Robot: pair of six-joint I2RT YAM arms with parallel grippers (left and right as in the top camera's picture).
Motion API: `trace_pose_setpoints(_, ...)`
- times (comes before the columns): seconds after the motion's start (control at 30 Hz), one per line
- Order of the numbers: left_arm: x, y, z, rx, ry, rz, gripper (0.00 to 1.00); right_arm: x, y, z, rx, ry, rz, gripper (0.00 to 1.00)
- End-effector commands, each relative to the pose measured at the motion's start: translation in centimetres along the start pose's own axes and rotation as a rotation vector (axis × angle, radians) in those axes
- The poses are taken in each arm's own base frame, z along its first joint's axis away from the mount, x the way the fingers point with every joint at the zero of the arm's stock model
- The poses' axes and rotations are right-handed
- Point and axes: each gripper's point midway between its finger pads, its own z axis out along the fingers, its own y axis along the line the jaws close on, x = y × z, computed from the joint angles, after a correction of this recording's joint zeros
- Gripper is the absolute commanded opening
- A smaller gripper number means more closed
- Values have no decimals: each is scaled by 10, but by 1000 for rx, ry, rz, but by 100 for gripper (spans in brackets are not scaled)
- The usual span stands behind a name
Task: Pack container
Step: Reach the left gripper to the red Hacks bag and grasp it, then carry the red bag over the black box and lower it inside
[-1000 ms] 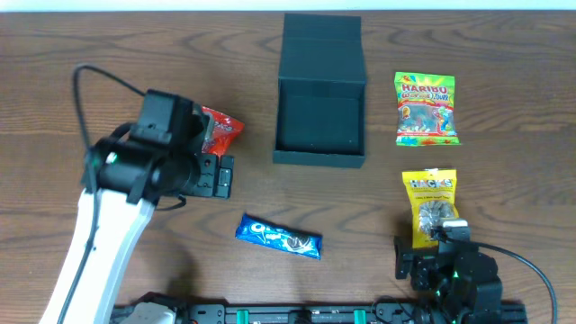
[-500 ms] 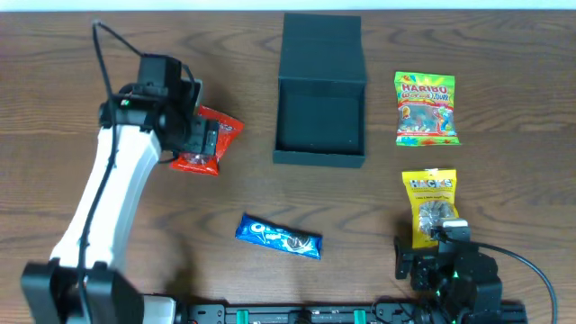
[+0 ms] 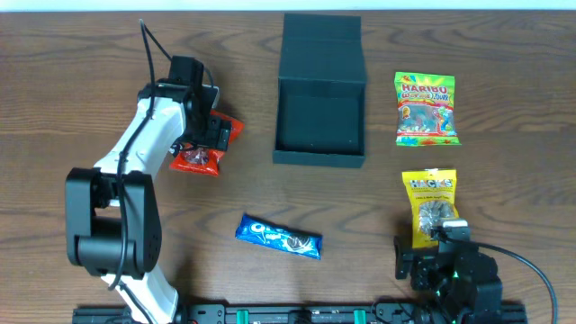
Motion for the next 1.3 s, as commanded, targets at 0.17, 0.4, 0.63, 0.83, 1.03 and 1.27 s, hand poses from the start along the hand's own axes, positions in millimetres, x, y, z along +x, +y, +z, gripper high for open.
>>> trace_pose_setpoints(0.17, -1, 1, 20, -7, 27, 19, 95, 1, 0, 1, 1, 0, -10, 99)
trace_pose_setpoints(0.4, 1, -2, 24, 12, 38, 14, 91, 1, 0, 1, 1, 0, -10, 99)
trace_pose_setpoints(0.63, 3, -2, 24, 13, 46, 11, 60, 1, 0, 1, 1, 0, -10, 99)
trace_pose_setpoints(0.83, 4, -4, 24, 21, 49, 9, 50, 1, 0, 1, 1, 0, -10, 99)
trace_pose_setpoints(1.03, 4, -8, 24, 26, 50, 12, 29, 1, 0, 1, 1, 0, -10, 99)
trace_pose_setpoints(1.27, 2, -24, 21, 45, 47, 12, 10, 1, 0, 1, 1, 0, -10, 99)
